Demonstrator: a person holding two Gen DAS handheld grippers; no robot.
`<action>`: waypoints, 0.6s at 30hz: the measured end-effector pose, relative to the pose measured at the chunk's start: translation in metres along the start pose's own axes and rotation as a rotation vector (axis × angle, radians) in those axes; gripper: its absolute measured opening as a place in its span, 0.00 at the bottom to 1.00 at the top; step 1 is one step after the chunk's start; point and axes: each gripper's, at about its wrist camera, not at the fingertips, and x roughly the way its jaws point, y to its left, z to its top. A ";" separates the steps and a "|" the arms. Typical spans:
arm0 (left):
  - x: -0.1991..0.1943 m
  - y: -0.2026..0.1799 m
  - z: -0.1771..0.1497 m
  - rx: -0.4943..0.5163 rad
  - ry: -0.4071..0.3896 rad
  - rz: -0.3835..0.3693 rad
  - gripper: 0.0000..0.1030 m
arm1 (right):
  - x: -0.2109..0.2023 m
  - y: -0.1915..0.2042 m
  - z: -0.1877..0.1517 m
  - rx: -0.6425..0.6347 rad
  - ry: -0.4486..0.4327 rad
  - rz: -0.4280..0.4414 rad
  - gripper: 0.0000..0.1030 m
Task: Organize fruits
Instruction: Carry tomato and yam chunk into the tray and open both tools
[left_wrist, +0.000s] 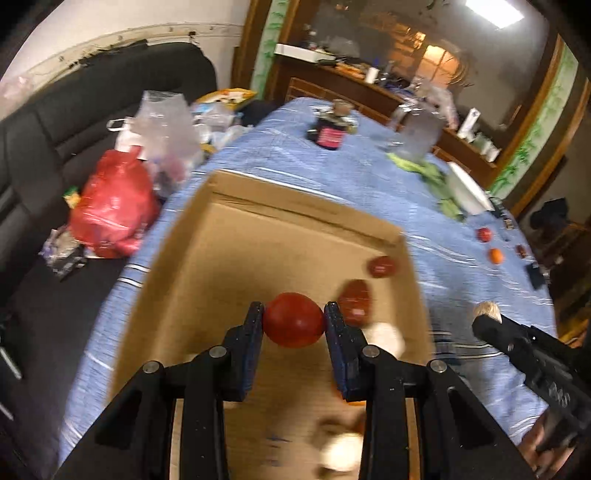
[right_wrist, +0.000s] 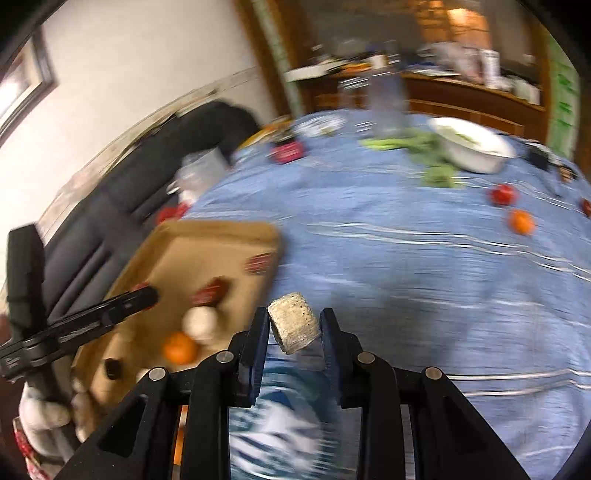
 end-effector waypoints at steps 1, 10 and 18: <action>0.001 0.004 0.001 0.002 0.006 0.014 0.31 | 0.008 0.012 0.001 -0.023 0.011 0.009 0.30; 0.011 0.017 0.008 0.003 0.030 0.067 0.36 | 0.058 0.074 -0.003 -0.166 0.079 0.024 0.31; 0.000 0.029 0.010 -0.063 -0.002 0.013 0.51 | 0.062 0.080 -0.002 -0.198 0.058 0.013 0.32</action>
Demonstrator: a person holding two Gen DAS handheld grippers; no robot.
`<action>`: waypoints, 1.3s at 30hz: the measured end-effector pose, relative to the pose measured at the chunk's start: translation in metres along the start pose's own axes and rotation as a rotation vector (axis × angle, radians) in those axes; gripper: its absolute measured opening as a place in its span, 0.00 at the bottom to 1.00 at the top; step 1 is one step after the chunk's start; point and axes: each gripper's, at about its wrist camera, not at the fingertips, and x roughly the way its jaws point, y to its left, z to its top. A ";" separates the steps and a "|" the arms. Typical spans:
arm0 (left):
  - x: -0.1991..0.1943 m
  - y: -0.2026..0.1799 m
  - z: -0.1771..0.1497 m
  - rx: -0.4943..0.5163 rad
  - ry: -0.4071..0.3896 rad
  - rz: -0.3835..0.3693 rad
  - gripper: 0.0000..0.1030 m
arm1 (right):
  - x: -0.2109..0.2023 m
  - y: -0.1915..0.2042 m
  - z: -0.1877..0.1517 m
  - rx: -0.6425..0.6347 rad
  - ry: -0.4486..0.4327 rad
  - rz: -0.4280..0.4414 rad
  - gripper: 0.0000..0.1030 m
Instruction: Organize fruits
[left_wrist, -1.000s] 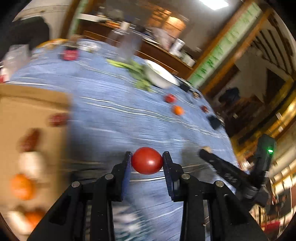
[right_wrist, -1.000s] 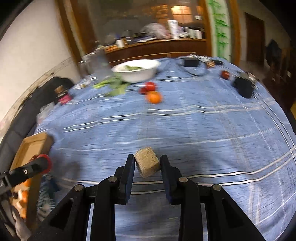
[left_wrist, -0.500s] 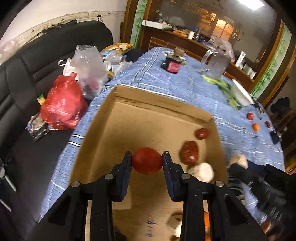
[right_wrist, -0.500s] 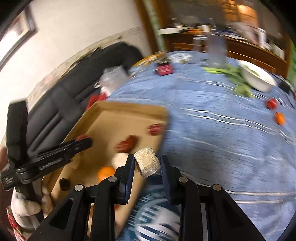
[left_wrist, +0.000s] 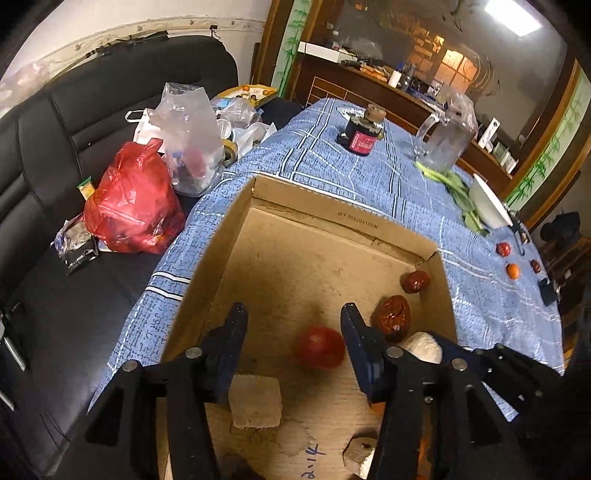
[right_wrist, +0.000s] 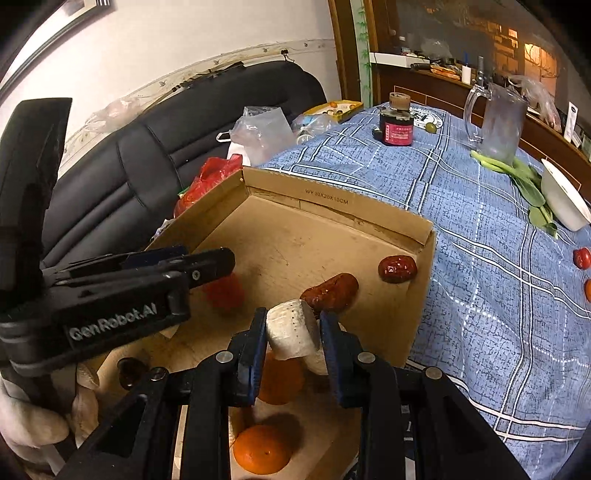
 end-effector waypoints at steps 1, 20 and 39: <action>-0.002 0.001 0.000 -0.004 -0.005 -0.005 0.54 | 0.000 0.000 0.000 0.003 0.000 0.006 0.34; -0.102 -0.034 -0.049 0.061 -0.291 0.106 0.78 | -0.095 -0.031 -0.044 0.122 -0.161 -0.063 0.53; -0.172 -0.160 -0.154 0.314 -0.431 0.133 1.00 | -0.230 -0.086 -0.173 0.386 -0.353 -0.258 0.67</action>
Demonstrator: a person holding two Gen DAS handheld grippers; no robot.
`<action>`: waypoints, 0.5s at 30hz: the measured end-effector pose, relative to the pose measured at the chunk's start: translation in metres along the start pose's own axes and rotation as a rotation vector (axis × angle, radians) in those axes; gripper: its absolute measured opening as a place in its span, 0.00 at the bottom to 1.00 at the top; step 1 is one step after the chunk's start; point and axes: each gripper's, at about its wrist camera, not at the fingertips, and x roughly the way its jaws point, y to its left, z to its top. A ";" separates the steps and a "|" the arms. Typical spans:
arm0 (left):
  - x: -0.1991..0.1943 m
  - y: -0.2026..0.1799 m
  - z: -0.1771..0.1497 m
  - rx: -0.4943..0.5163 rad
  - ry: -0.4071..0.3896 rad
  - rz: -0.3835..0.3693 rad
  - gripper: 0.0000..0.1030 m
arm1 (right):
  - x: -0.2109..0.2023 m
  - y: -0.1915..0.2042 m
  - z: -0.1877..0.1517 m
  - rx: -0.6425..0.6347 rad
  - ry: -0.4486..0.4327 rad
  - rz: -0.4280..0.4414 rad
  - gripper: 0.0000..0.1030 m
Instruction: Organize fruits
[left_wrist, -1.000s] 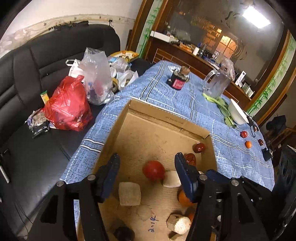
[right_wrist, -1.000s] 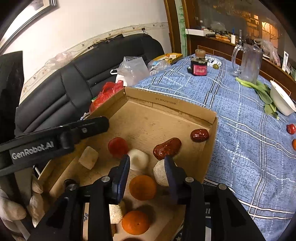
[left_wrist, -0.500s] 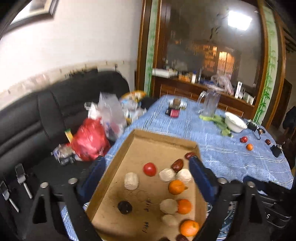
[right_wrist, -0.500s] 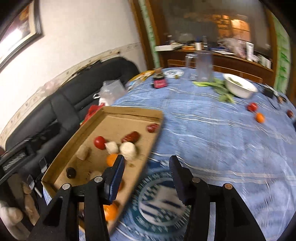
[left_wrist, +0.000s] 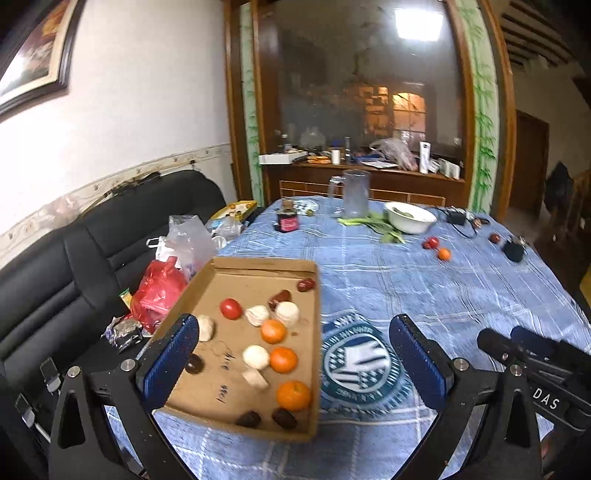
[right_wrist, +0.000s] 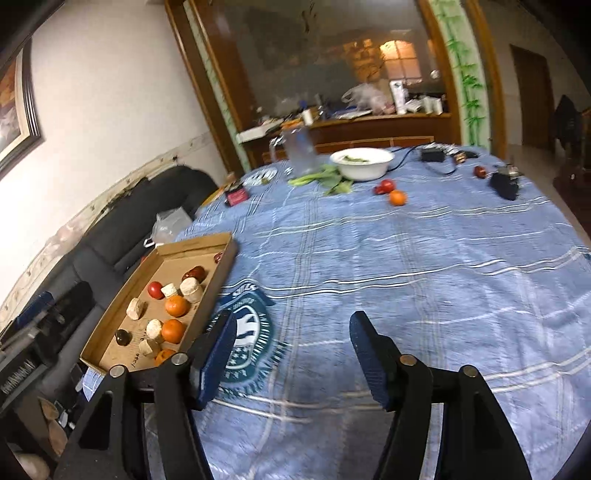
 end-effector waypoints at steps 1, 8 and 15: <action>-0.004 -0.006 -0.001 0.009 -0.003 -0.005 1.00 | -0.005 -0.002 -0.001 -0.003 -0.009 -0.007 0.68; -0.016 -0.026 -0.002 0.058 -0.032 -0.018 1.00 | -0.024 -0.011 -0.007 -0.002 -0.048 -0.039 0.72; -0.011 -0.023 -0.003 0.049 -0.022 -0.011 1.00 | -0.013 -0.006 -0.011 -0.013 -0.020 -0.037 0.72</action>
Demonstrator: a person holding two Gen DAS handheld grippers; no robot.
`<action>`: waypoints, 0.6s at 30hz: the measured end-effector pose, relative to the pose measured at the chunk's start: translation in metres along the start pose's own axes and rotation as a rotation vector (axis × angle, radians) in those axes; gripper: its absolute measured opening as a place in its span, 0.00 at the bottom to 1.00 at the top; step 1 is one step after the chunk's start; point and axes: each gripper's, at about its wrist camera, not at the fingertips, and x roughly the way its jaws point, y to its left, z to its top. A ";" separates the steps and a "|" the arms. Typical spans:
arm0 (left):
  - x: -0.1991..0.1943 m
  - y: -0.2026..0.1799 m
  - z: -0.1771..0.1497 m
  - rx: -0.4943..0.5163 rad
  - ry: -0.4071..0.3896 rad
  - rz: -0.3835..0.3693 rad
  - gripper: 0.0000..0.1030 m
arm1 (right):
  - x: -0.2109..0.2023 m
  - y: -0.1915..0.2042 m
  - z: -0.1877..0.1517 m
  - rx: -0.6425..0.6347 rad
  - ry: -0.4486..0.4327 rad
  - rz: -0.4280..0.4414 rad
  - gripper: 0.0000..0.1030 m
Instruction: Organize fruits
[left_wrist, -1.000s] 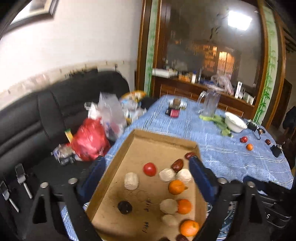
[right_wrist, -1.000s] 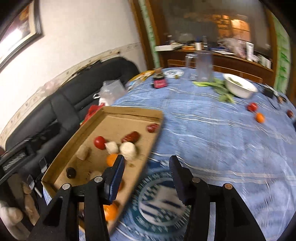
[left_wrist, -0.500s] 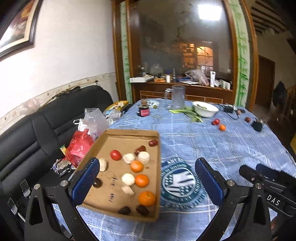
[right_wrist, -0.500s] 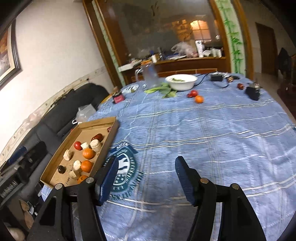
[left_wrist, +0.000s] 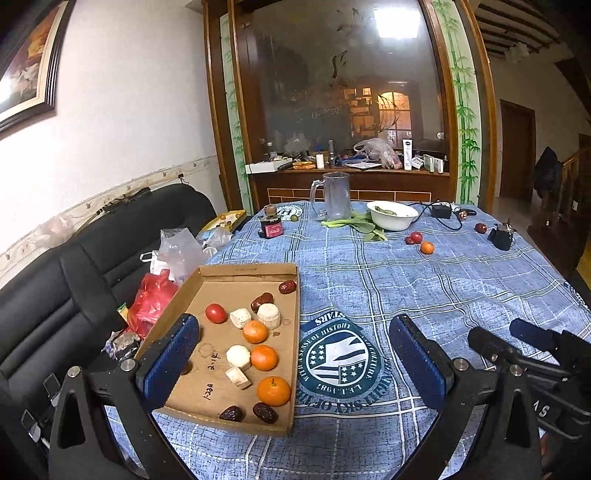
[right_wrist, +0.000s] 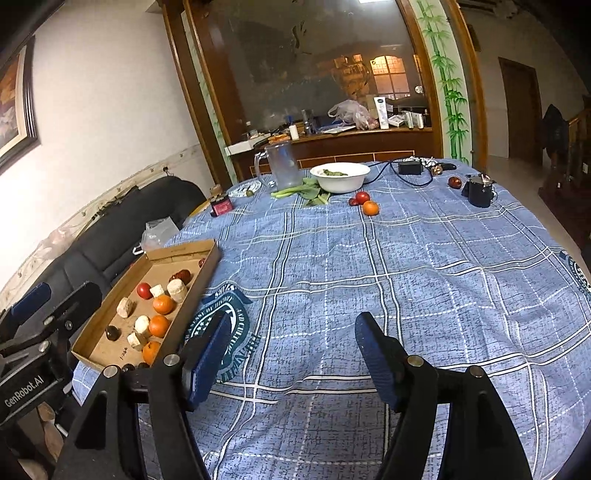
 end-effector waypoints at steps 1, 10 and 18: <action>0.001 0.000 0.000 -0.002 0.002 0.001 1.00 | 0.002 0.002 -0.001 -0.004 0.005 0.000 0.72; 0.006 0.009 -0.004 -0.012 0.013 -0.001 1.00 | 0.008 0.015 -0.008 -0.040 0.028 0.000 0.74; 0.002 0.012 -0.004 -0.022 -0.024 0.016 1.00 | 0.008 0.018 -0.009 -0.055 0.029 -0.003 0.75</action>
